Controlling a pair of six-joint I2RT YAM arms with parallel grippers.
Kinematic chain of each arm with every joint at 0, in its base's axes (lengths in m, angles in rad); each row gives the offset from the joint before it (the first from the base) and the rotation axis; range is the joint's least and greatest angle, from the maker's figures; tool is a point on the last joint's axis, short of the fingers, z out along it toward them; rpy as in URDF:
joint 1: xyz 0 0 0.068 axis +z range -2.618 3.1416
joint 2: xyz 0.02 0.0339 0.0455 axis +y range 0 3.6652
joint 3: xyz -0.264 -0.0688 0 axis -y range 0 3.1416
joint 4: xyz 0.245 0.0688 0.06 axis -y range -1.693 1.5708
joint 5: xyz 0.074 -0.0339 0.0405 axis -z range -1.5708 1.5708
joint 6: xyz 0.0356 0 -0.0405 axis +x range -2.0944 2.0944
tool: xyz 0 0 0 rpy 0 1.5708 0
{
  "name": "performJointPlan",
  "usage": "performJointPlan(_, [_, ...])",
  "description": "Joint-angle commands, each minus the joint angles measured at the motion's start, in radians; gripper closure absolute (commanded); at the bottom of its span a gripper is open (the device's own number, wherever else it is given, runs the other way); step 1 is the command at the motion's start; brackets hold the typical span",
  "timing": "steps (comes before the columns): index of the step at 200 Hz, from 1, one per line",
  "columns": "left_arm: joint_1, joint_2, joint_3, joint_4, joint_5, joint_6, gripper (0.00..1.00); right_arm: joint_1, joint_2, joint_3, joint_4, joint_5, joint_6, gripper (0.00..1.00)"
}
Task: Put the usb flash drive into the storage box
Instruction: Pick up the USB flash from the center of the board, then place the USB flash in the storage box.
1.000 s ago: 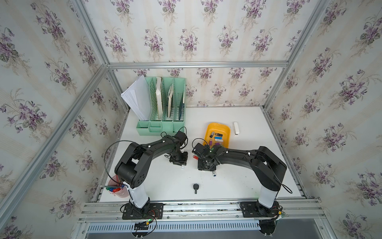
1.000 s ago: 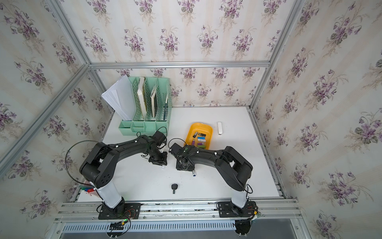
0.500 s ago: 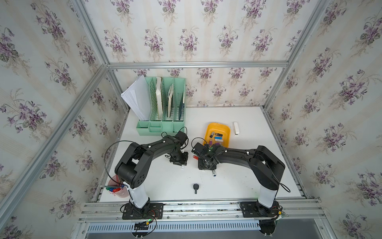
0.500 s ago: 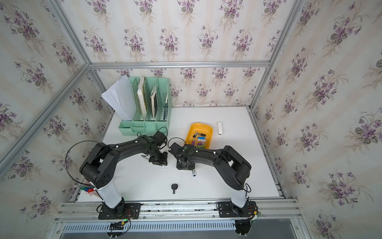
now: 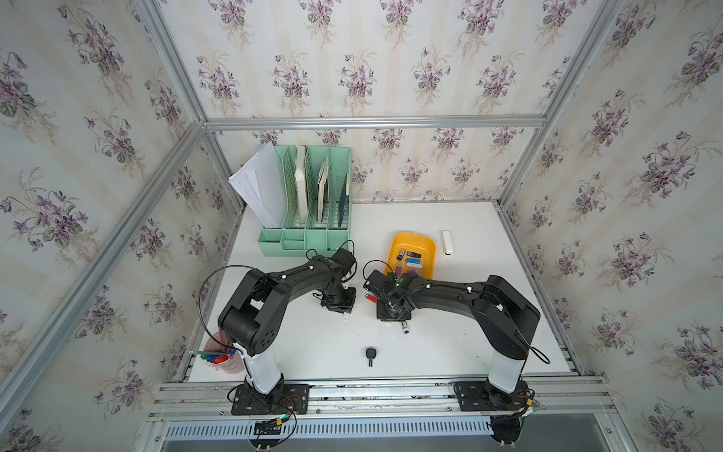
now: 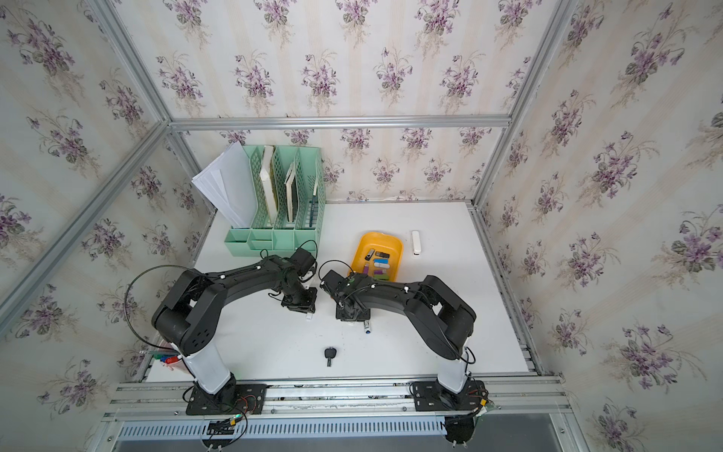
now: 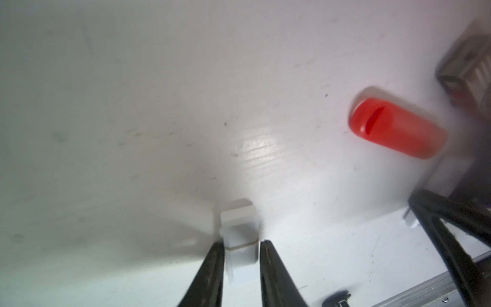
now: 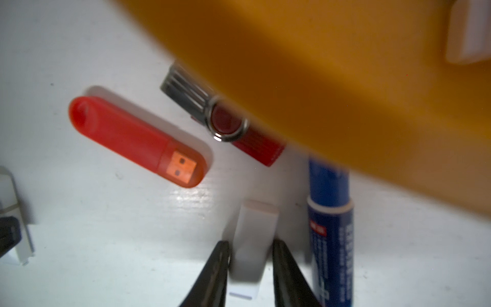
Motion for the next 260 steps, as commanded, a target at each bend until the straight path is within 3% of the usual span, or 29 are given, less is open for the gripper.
performJointPlan(1, [-0.007,0.062,-0.030,-0.124,-0.119,0.012,0.71,0.005,0.010,-0.010,0.028,-0.046,-0.010,0.71])
performJointPlan(148, [-0.003,0.063,-0.008,-0.162,-0.132,0.026,0.72,0.014,-0.060,0.016,0.011,-0.047,-0.014,0.77])
performJointPlan(206, [-0.002,0.064,-0.011,-0.172,-0.145,0.029,0.72,-0.040,-0.157,0.048,-0.042,-0.016,-0.035,0.78])
performJointPlan(260, [-0.003,0.065,0.001,-0.181,-0.155,0.020,0.59,-0.142,-0.260,0.056,-0.091,0.004,-0.084,0.78])
